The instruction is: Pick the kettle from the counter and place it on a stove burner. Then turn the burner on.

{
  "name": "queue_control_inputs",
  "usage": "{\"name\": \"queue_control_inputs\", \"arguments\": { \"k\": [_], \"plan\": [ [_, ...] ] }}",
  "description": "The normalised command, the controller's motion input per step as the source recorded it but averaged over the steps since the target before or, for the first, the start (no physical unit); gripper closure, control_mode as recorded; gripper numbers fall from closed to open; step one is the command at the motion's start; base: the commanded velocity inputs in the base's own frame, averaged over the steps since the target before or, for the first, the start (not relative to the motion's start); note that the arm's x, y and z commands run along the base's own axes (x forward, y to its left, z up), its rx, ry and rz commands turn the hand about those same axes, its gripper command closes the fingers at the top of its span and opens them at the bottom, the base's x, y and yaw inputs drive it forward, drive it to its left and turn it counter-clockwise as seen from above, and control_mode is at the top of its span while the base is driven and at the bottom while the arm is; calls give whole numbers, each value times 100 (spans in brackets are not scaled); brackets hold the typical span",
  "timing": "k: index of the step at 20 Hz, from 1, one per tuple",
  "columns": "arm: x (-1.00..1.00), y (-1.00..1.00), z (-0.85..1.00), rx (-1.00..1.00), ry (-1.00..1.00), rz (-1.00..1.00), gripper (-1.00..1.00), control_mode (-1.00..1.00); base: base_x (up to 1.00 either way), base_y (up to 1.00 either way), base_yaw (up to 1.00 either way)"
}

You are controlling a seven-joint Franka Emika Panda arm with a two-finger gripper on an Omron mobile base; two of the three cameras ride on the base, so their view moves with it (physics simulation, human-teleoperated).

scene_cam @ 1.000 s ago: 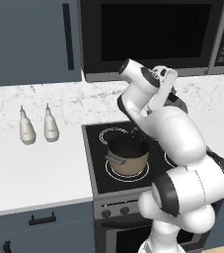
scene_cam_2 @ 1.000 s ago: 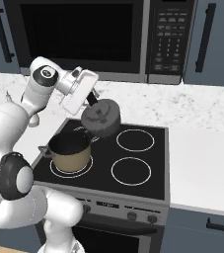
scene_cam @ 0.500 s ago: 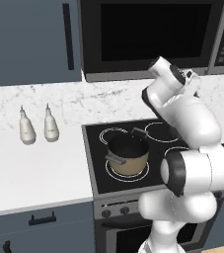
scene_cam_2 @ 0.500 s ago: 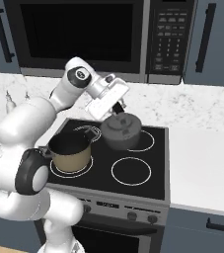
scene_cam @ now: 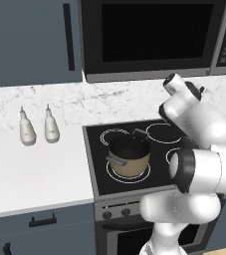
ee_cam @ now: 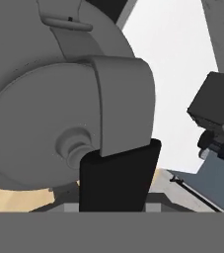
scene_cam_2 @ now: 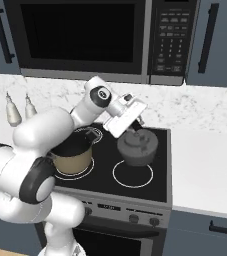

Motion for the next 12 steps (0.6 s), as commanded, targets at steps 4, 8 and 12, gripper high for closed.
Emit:
{"name": "queue_control_inputs", "arguments": {
  "k": [4, 8, 12],
  "plan": [
    [3, -32, -50, 7, 4, 0, 100, -100, 0, 0, 0],
    [15, -2, -42, 16, 0, 0, 100, -100, 0, 0, 0],
    [14, 0, -32, 18, 0, 0, 100, -100, 0, 0, 0]
  ]
}}
